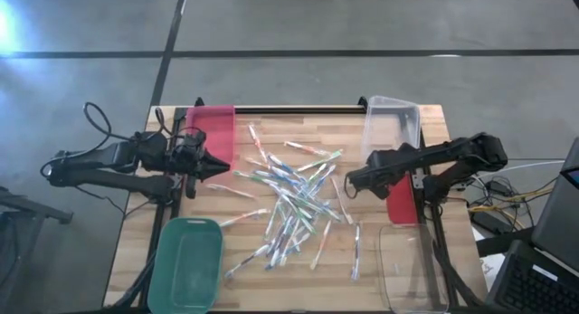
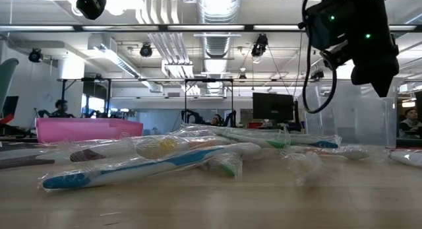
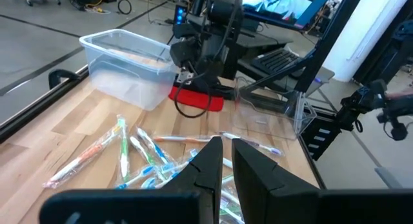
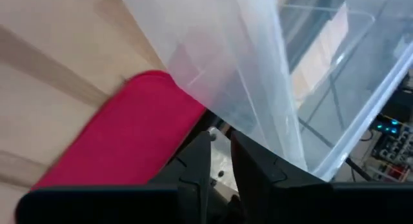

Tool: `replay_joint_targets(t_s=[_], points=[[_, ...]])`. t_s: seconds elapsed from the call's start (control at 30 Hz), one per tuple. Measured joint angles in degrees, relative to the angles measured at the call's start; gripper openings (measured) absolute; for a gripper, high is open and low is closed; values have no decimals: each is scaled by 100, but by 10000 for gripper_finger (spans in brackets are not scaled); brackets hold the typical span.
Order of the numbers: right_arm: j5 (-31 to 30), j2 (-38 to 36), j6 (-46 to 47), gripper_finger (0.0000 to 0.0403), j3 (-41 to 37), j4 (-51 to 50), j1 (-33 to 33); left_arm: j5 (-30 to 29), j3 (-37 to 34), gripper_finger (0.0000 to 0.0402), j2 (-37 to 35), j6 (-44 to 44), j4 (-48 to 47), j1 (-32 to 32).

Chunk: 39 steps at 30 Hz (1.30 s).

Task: Pick & Place Toothbrushes
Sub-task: Adjust the top transparent bin, then put the blue toothbrush into the top transparent bin

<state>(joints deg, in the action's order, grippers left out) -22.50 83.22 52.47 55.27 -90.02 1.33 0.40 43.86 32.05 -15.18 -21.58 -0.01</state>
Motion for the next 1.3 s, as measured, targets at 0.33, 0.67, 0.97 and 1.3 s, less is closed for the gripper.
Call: replay_joint_targets(t_s=[0.33,0.67,0.97,1.3], points=[[-585,-881,216,84,-618,0,-273,0,-2,39,2,2,2,0],[15,-1549,377,68,-798,2,-392,0,-7,39,2,2,4,-4],[271,-1847,864,51,-261,38,44,-2,-7,39,2,0,4,-4],[155,-1454,966,54,1074,484,729,0,-7,39,2,0,4,2]])
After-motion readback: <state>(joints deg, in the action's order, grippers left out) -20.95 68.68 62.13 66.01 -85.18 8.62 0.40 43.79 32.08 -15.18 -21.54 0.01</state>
